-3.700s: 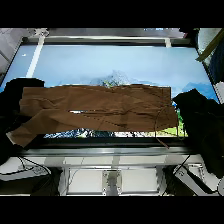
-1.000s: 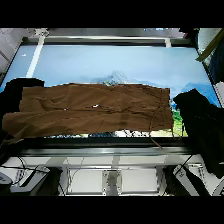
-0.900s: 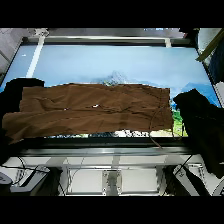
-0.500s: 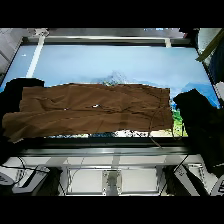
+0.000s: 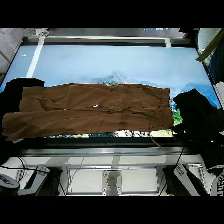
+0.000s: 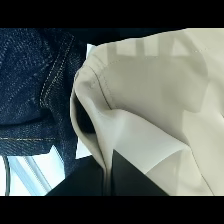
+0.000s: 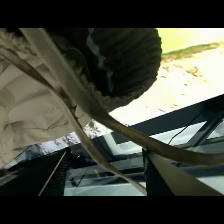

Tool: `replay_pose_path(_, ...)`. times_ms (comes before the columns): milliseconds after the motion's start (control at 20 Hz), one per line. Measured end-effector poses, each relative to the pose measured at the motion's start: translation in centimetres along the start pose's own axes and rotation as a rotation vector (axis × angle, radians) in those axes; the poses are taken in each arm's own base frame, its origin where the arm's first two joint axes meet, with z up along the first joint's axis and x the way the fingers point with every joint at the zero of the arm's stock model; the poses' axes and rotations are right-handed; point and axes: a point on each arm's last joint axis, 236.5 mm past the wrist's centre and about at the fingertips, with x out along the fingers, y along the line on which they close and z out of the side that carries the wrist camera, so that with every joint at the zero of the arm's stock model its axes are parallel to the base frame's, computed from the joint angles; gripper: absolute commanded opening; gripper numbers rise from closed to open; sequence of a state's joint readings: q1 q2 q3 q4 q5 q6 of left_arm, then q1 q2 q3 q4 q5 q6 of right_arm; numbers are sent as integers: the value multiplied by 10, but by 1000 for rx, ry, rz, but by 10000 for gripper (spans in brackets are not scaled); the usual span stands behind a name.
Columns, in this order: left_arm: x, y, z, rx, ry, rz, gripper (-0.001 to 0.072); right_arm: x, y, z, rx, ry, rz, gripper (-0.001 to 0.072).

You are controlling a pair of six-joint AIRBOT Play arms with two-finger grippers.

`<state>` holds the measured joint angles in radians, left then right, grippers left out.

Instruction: Fold the clothes and pants, and hang the long-sleeved shirts on hangers.

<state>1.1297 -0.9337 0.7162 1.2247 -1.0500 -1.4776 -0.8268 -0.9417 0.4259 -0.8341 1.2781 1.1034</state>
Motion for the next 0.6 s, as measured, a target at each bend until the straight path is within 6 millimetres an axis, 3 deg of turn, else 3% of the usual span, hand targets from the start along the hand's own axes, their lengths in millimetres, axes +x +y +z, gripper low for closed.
replay_pose_path(450, 0, 0, -1, 3, 1, 0, 16, 38, -5, 21, 29, -29, 26, 524)
replay_pose_path(500, 0, 0, -1, 9, 3, -1, 16, 40, -7, 25, 33, -38, 23, 504)
replay_pose_path(600, 0, 0, -2, 16, 6, -1, 16, 42, -9, 31, 33, -57, 18, 399)
